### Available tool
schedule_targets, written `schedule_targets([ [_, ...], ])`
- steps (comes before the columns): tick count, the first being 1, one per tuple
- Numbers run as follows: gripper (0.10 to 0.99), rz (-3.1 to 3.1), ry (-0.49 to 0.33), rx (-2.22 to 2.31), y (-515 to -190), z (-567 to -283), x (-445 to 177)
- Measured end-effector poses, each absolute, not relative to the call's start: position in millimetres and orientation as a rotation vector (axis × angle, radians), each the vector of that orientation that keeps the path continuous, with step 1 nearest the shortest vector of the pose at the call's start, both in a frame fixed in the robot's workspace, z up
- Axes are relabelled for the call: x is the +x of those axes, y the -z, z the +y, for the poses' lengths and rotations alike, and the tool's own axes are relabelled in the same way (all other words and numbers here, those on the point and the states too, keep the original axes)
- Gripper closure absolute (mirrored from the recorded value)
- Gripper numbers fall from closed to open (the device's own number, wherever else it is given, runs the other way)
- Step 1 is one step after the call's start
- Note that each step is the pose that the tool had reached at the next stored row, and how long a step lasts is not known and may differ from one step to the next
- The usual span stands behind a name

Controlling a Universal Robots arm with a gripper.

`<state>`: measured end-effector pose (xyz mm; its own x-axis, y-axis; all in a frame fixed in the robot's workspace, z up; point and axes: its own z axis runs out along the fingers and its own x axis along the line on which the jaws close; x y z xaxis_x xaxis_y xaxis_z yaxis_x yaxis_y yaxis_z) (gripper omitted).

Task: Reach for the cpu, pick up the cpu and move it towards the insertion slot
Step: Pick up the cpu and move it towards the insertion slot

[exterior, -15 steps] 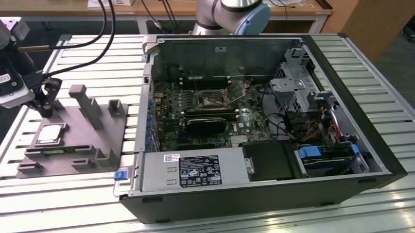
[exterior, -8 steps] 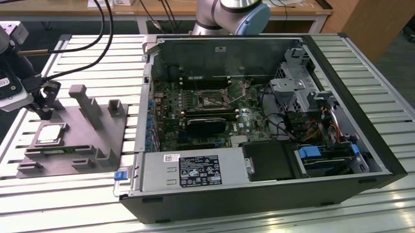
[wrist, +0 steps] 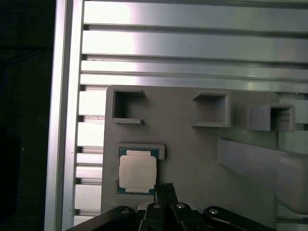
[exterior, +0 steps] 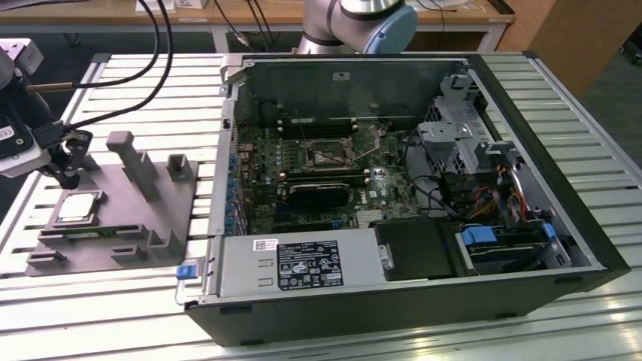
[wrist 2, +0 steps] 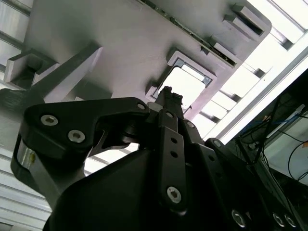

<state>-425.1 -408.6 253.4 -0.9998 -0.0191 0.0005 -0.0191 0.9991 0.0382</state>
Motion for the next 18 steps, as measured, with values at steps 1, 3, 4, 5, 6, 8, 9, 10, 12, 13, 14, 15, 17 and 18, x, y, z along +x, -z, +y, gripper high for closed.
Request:
schedule_targets([
  [1, 0.980, -3.140, 0.060, 0.030, -252.6, -408.6, -425.6],
  [3, 0.980, -3.140, 0.060, 0.030, -251.0, -408.6, -426.8],
  [4, 0.980, -3.140, 0.060, 0.030, -250.2, -408.6, -427.4],
  [5, 0.980, -3.140, 0.060, 0.030, -249.4, -408.6, -428.0],
  [6, 0.980, -3.140, 0.060, 0.030, -248.5, -408.6, -428.6],
  [8, 0.980, -3.140, 0.060, 0.030, -246.4, -408.6, -429.9],
  [9, 0.980, -3.140, 0.060, 0.030, -245.3, -408.6, -430.8],
  [10, 0.980, -3.140, 0.060, 0.030, -244.1, -408.6, -431.6],
  [12, 0.980, -3.140, 0.060, 0.030, -241.3, -408.6, -433.4],
  [13, 0.980, -3.140, 0.060, 0.030, -239.8, -408.6, -434.3],
  [14, 0.980, -3.140, 0.060, 0.030, -238.0, -408.6, -435.3],
  [15, 0.980, -3.140, 0.060, 0.030, -236.2, -408.6, -436.3],
  [17, 0.980, -3.140, 0.060, 0.030, -232.6, -408.6, -438.3],
  [18, 0.980, -3.140, 0.060, 0.030, -230.8, -408.6, -439.1],
])
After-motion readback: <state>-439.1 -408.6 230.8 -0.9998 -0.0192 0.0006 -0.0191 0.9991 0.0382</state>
